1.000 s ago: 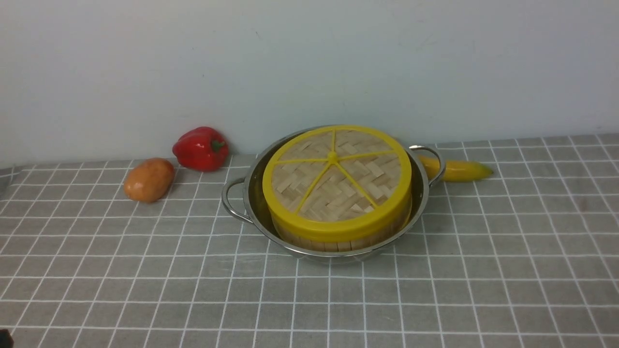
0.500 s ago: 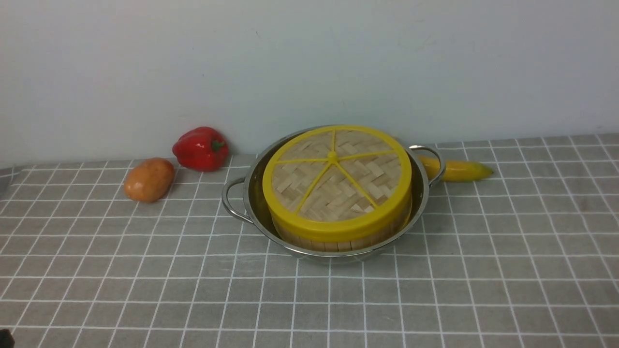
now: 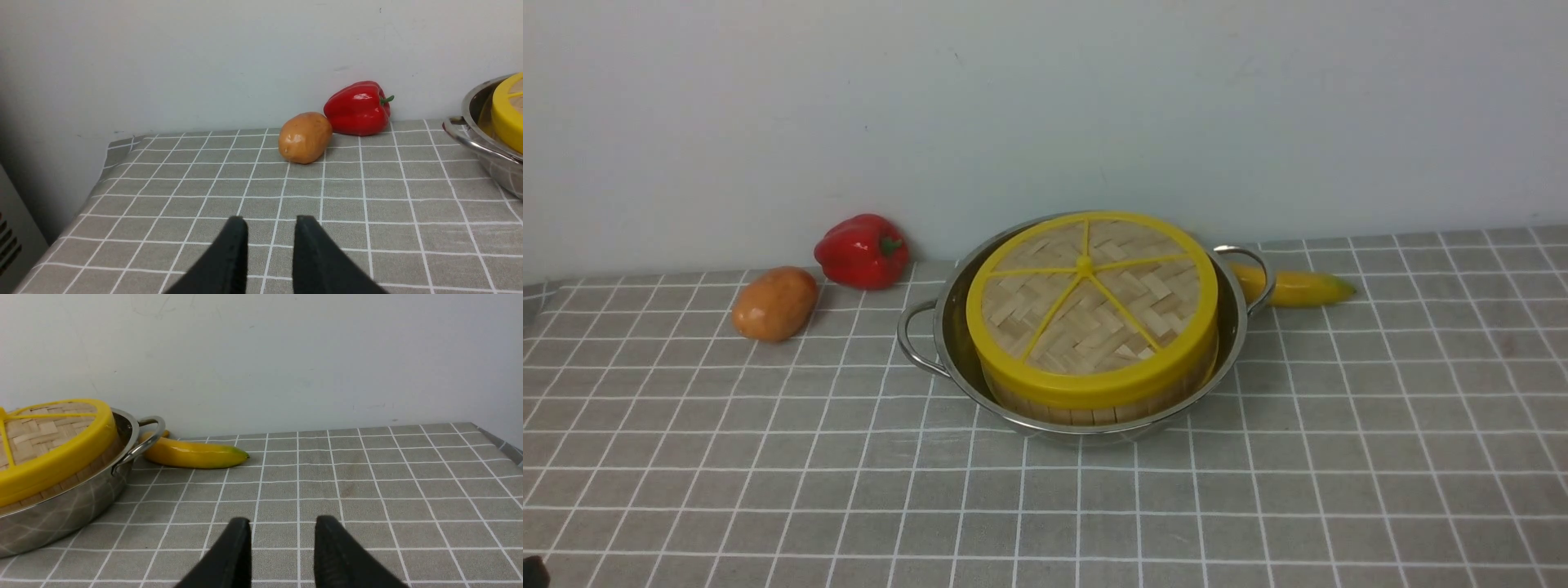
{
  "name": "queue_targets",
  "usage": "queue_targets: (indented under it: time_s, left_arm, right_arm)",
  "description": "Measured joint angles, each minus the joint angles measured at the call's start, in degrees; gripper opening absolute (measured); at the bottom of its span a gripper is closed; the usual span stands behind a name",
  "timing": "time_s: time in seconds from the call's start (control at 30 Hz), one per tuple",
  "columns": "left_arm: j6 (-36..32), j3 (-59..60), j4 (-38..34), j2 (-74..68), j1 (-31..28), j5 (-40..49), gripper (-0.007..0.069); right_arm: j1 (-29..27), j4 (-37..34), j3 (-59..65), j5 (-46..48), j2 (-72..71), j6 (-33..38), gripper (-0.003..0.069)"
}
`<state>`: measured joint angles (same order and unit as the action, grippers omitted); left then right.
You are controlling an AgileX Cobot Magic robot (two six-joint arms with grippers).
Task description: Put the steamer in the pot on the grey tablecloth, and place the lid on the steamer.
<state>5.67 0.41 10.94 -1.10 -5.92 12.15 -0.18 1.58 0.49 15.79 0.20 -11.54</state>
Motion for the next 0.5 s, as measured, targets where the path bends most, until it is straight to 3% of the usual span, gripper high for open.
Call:
queue_targets:
  time_s: [0.5]
  left_arm:
    - [0.0,0.0,0.0,0.0,0.0,0.0,0.0192]
  right_arm:
    - [0.0,0.0,0.0,0.0,0.0,-0.06,0.024]
